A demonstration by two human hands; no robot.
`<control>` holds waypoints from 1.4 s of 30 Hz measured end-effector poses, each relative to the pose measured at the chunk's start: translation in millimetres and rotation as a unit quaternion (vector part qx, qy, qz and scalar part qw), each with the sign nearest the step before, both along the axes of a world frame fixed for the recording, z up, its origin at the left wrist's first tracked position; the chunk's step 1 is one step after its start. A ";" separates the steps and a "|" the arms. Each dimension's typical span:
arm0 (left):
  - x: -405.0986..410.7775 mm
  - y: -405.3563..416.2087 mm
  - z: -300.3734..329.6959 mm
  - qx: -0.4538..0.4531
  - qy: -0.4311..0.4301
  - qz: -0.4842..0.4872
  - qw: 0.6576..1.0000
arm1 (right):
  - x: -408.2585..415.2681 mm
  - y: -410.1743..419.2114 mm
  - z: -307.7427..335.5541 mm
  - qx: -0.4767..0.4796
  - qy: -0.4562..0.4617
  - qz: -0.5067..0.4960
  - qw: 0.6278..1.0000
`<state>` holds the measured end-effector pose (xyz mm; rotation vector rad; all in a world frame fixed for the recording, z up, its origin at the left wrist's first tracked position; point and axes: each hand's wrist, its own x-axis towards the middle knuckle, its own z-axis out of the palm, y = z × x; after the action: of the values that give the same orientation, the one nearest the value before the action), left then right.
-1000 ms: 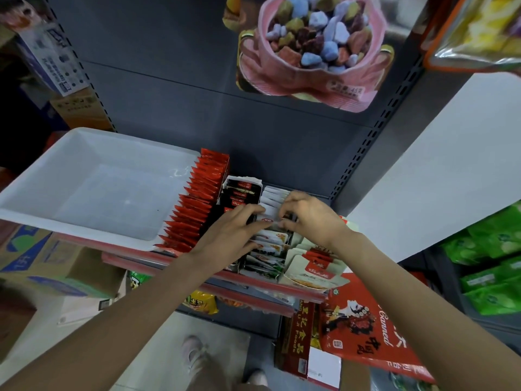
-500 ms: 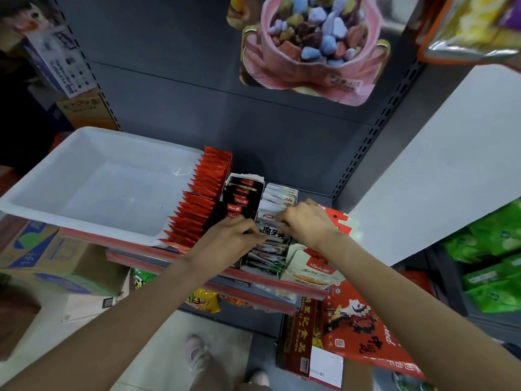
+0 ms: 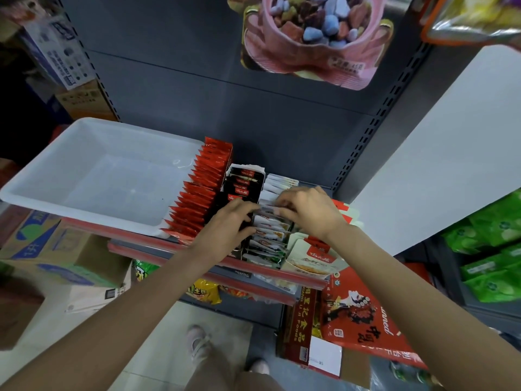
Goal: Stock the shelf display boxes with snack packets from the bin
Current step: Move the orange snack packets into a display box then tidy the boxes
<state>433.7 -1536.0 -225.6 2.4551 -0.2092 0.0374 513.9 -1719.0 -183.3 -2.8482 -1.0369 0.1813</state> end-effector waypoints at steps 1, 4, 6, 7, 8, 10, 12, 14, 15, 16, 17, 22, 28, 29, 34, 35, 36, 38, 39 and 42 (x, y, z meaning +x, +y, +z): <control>-1.7 -0.6 0.5 -0.023 0.004 0.017 1.000 | -1.3 -1.3 1.7 -0.011 -0.002 0.014 1.000; -3.3 -4.0 0.5 -0.027 -0.011 0.025 0.999 | -8.1 5.2 6.3 -0.055 -0.003 0.039 0.998; -2.8 -6.1 -0.1 -0.012 -0.020 0.022 0.999 | -10.5 13.2 4.8 -0.086 -0.025 0.042 0.995; -2.6 -7.2 -0.2 0.000 -0.024 0.019 1.000 | -11.2 15.5 4.4 -0.101 -0.038 0.041 0.993; -2.3 -8.5 -0.6 0.017 -0.030 0.014 0.999 | -11.4 16.5 4.5 -0.115 -0.051 0.038 0.991; -1.5 -10.5 -1.4 0.054 -0.039 0.007 0.998 | -9.1 15.1 6.1 -0.133 -0.067 0.024 0.989; 1.4 -12.2 1.0 0.071 -0.023 0.013 0.997 | -6.0 14.0 6.1 -0.131 -0.062 0.013 0.989; 5.6 -13.9 5.3 0.083 0.003 0.019 0.996 | -6.8 15.3 6.0 -0.123 -0.048 0.017 0.991; 6.6 -14.4 6.8 0.085 0.007 0.021 0.996 | -8.7 15.9 7.2 -0.116 -0.044 0.019 0.992; 6.5 -14.3 7.4 0.081 0.005 0.026 0.996 | -11.6 15.0 9.4 -0.102 -0.044 0.018 0.994; 4.6 -14.0 7.4 0.074 0.001 0.033 0.997 | -15.4 13.2 12.2 -0.088 -0.042 0.012 0.995; -13.9 -16.8 4.5 0.108 -0.024 0.066 0.992 | -29.8 4.9 16.1 -0.132 -0.033 -0.015 0.991; -3.0 -29.6 11.6 0.084 0.007 0.060 0.995 | -33.0 18.9 9.0 -0.110 -0.050 -0.016 0.993; -1.8 -31.1 12.1 0.080 0.012 0.053 0.995 | -34.6 20.4 6.4 -0.105 -0.056 -0.009 0.993; -17.3 -17.1 10.0 0.059 -0.073 0.000 0.996 | -28.3 7.6 5.1 -0.104 -0.044 -0.026 0.993; -26.6 -13.3 8.8 0.072 -0.107 -0.018 0.992 | -29.1 3.0 4.4 -0.092 -0.027 -0.024 0.995; -36.0 -10.4 7.1 0.096 -0.126 -0.040 0.987 | -31.2 -0.8 4.1 -0.080 -0.009 -0.020 0.997; -52.3 -9.1 -0.8 0.155 -0.101 -0.093 0.978 | -37.7 -6.2 3.3 -0.064 0.010 -0.010 0.998; -57.3 -11.3 -6.0 0.160 -0.061 -0.114 0.979 | -40.7 -7.4 1.3 -0.059 0.010 -0.008 0.998; -59.5 -30.1 -13.4 0.070 0.058 -0.108 0.990 | -42.5 -4.1 -6.2 -0.039 0.005 -0.018 0.999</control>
<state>374.2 -1566.1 -238.9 2.5498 -0.4392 -0.2202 471.4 -1723.1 -189.5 -2.9289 -0.9972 0.2378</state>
